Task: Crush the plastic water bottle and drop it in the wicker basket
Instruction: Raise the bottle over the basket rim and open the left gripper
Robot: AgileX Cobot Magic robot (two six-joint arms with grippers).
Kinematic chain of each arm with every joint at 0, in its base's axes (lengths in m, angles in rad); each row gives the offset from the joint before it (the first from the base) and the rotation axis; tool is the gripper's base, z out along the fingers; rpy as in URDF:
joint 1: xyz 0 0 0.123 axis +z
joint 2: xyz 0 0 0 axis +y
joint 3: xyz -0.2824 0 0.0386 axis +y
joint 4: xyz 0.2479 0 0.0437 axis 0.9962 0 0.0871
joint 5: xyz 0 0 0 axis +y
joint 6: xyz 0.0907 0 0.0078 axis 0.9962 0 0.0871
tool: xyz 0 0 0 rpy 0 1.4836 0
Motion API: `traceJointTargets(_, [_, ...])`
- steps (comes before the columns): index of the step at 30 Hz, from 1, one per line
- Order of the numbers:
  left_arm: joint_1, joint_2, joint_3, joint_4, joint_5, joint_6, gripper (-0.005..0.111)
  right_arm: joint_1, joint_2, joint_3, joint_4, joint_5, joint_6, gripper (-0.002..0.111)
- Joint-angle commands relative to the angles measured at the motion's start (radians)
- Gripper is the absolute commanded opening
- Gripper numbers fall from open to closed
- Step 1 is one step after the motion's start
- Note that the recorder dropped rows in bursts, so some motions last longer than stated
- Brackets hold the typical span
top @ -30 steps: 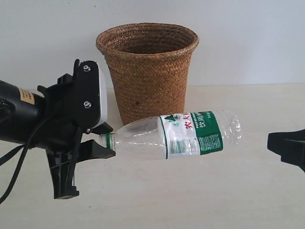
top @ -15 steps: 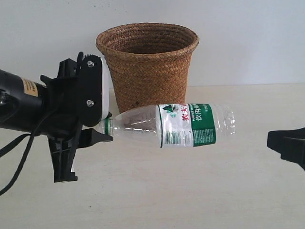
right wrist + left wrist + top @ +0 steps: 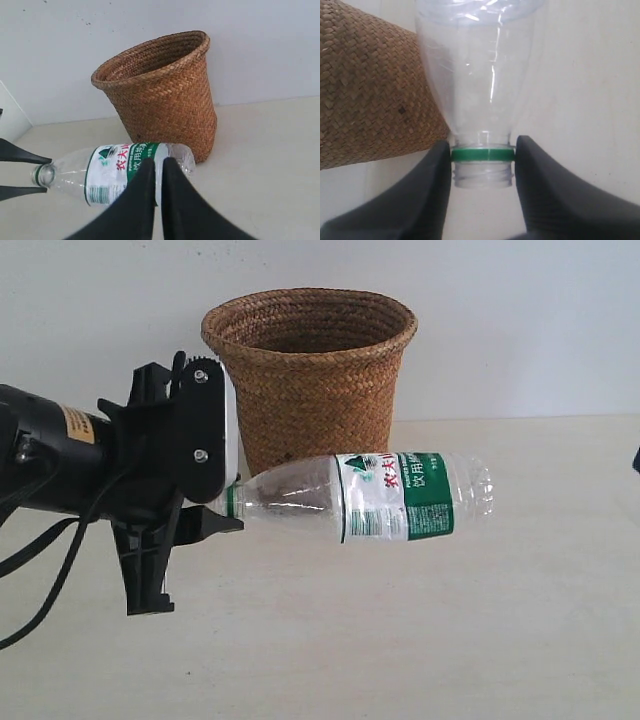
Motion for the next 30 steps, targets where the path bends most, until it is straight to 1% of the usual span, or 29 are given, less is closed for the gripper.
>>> traceJointTargets(1, [0.000,0.026,-0.006,-0.060,0.094,-0.018,0.004,-0.006,-0.029,0.031,-0.002,0.028,0.008,0.001])
traceJointTargets(3, [-0.001,0.037,-0.008,-0.100,0.179,-0.010,0.004,-0.006,-0.029,0.031,-0.002,0.028,0.008,0.001])
traceJointTargets(4, [-0.001,0.044,-0.010,-0.140,0.214,0.023,0.004,-0.006,-0.029,0.031,-0.002,0.020,0.008,0.001])
traceJointTargets(7, [-0.001,0.044,-0.010,-0.267,0.267,0.053,0.004,-0.006,-0.029,0.031,-0.002,0.014,0.008,0.001])
traceJointTargets(9, [-0.001,0.044,-0.010,-0.326,0.292,0.095,0.004,-0.006,-0.029,0.031,-0.002,0.014,0.008,0.001])
traceJointTargets(12, [-0.001,0.044,-0.010,-0.333,0.279,0.120,0.004,-0.006,-0.029,0.031,-0.002,0.014,0.008,0.001])
traceJointTargets(15, [-0.001,0.044,-0.010,-0.299,0.210,0.130,0.004,-0.006,-0.029,0.031,0.000,0.018,0.008,0.001])
traceJointTargets(17, [-0.001,0.044,-0.019,-0.248,0.091,0.132,0.004,-0.006,-0.029,0.031,0.000,0.022,0.008,0.001])
traceJointTargets(19, [-0.001,0.042,-0.034,-0.222,-0.065,0.132,0.004,-0.006,-0.029,0.031,0.000,0.031,0.012,0.001])
traceJointTargets(21, [0.008,0.038,-0.068,-0.202,-0.166,0.126,0.004,-0.006,-0.029,0.031,0.002,0.043,0.012,0.001])
traceJointTargets(22, [0.024,0.038,-0.096,-0.202,-0.200,0.114,0.004,-0.006,-0.029,0.031,0.002,0.046,0.012,0.001])
traceJointTargets(24, [0.063,0.038,-0.160,-0.202,-0.215,0.106,0.004,-0.006,-0.029,0.031,0.002,0.048,0.012,0.001])
traceJointTargets(25, [0.109,0.040,-0.236,-0.196,-0.196,0.135,0.004,-0.006,-0.029,0.031,0.002,0.052,0.012,0.001])
traceJointTargets(26, [0.123,0.040,-0.278,-0.169,-0.120,0.160,0.004,-0.006,-0.029,0.031,0.002,0.054,0.012,0.001])
traceJointTargets(28, [0.147,0.044,-0.351,-0.152,0.065,0.177,0.004,-0.006,-0.029,0.031,0.002,0.052,0.012,0.001])
traceJointTargets(29, [0.152,0.044,-0.369,-0.154,0.151,0.177,0.004,-0.006,-0.029,0.031,0.002,0.051,0.012,0.001])
traceJointTargets(30, [0.152,0.048,-0.387,-0.164,0.266,0.177,0.004,-0.006,-0.029,0.031,0.002,0.044,0.012,0.001])
